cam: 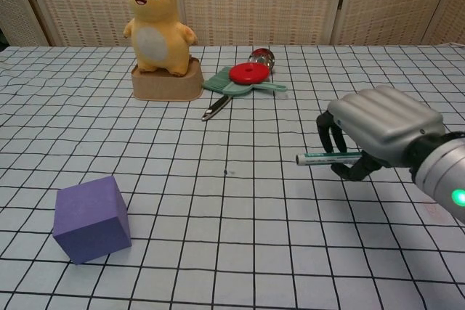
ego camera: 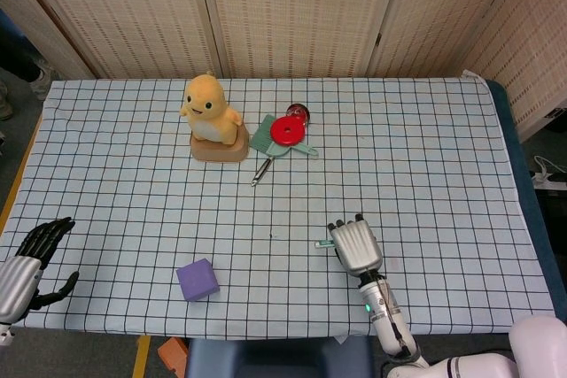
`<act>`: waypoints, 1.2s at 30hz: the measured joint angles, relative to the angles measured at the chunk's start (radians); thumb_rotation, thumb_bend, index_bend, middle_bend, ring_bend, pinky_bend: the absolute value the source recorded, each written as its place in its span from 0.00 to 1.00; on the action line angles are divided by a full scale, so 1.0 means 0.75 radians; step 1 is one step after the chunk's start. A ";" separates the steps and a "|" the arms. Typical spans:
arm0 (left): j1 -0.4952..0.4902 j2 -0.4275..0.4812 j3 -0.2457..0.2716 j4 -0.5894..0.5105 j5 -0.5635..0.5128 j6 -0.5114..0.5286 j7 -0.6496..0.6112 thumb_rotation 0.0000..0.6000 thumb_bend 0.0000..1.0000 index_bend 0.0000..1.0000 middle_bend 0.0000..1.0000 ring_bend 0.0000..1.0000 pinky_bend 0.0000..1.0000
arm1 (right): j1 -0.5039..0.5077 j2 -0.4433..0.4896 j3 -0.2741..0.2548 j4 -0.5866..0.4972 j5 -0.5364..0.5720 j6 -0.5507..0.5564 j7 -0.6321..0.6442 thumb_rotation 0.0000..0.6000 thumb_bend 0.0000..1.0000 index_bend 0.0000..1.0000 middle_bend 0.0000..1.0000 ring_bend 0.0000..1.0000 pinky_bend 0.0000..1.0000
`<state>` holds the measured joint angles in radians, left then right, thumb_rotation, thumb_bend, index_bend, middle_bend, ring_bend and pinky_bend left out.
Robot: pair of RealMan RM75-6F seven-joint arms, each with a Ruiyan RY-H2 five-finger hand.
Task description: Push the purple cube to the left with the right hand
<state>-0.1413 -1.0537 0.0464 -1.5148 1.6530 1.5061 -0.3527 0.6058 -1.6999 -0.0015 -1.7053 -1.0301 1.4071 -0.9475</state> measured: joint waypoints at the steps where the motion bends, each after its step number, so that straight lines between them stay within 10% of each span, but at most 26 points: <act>1: -0.001 -0.002 -0.001 -0.003 -0.002 -0.004 0.009 1.00 0.41 0.00 0.02 0.00 0.06 | -0.014 0.010 -0.011 0.017 -0.005 -0.006 0.031 1.00 0.45 0.90 0.88 0.61 0.42; 15: -0.015 -0.020 -0.007 -0.006 -0.021 -0.048 0.052 1.00 0.41 0.00 0.02 0.00 0.06 | -0.080 0.132 -0.052 0.087 -0.010 -0.258 0.281 1.00 0.32 0.02 0.19 0.23 0.33; 28: 0.015 0.002 -0.016 -0.020 -0.023 0.013 0.072 1.00 0.41 0.01 0.02 0.00 0.07 | -0.222 0.445 -0.130 -0.133 -0.305 -0.110 0.552 1.00 0.21 0.00 0.00 0.01 0.11; 36: 0.043 0.026 -0.022 -0.066 -0.072 0.018 0.175 1.00 0.41 0.01 0.02 0.00 0.06 | -0.463 0.509 -0.185 0.163 -0.593 0.288 0.910 1.00 0.20 0.00 0.00 0.00 0.00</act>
<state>-0.1090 -1.0339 0.0300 -1.5640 1.5992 1.5195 -0.2214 0.2583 -1.3181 -0.1405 -1.5827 -1.4752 1.6232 -0.2647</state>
